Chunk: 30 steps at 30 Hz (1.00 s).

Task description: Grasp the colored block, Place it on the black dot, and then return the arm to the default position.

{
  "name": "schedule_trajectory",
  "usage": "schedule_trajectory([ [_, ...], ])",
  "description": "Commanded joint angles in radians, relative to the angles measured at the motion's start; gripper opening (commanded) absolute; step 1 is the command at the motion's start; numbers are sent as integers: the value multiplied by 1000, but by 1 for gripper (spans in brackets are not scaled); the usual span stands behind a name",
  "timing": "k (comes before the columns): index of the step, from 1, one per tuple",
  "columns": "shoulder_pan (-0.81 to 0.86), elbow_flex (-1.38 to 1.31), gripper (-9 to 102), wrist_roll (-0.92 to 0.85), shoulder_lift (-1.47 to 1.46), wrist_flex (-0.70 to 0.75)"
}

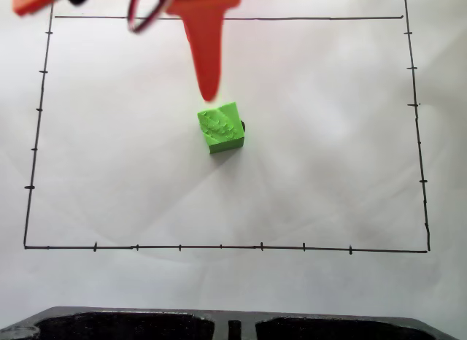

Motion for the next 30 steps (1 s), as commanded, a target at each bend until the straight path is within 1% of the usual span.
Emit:
schedule_trajectory([
  [1, 9, 21, 15, 6, 91, 8],
  [9, 31, 172, 0, 12, 291, 31],
  [16, 69, 322, 0, -18, 459, 6],
  [30, 69, 584, 0, -29, 707, -227],
])
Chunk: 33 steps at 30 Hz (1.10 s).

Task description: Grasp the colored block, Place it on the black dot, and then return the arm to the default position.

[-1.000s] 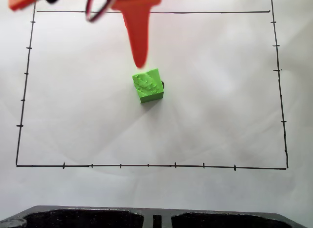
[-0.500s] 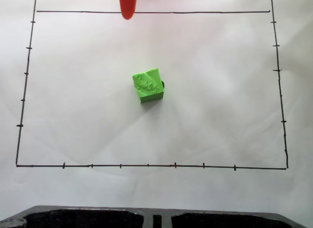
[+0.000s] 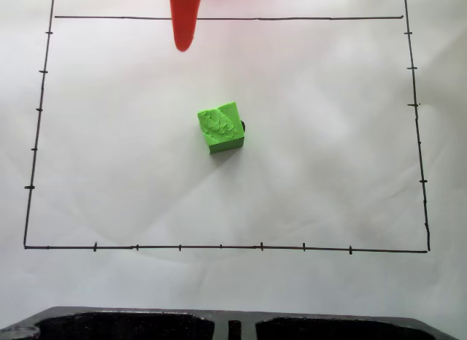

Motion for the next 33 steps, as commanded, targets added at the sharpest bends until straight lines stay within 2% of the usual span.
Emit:
schedule_trajectory([
  [1, -11, 34, 0, 0, 29, -52],
  [13, -80, 106, 0, 77, 32, -173],
  [19, -127, 109, 0, 83, 32, -179],
  [33, -123, 109, 0, 98, 32, -179],
])
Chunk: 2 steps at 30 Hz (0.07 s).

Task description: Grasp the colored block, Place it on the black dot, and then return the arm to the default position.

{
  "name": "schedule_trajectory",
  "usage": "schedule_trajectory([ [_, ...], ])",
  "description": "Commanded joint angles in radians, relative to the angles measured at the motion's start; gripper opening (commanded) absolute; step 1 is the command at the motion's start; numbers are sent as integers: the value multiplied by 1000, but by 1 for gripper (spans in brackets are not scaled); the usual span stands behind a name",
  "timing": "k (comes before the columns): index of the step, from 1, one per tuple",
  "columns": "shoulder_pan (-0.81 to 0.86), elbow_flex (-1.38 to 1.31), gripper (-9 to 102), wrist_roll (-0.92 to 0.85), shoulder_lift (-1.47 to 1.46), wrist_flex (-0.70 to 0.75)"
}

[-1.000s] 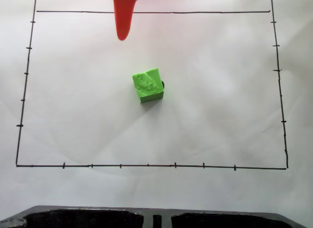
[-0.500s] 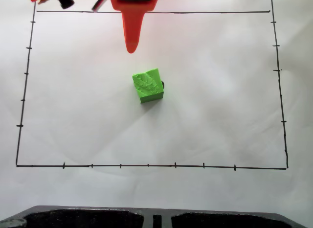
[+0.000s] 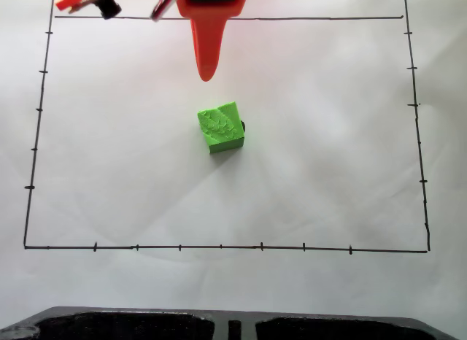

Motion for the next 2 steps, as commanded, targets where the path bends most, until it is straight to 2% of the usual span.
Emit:
schedule_trajectory([
  [1, 11, -5, 0, 11, 12, -12],
  [2, 12, -5, 0, 12, 12, -12],
])
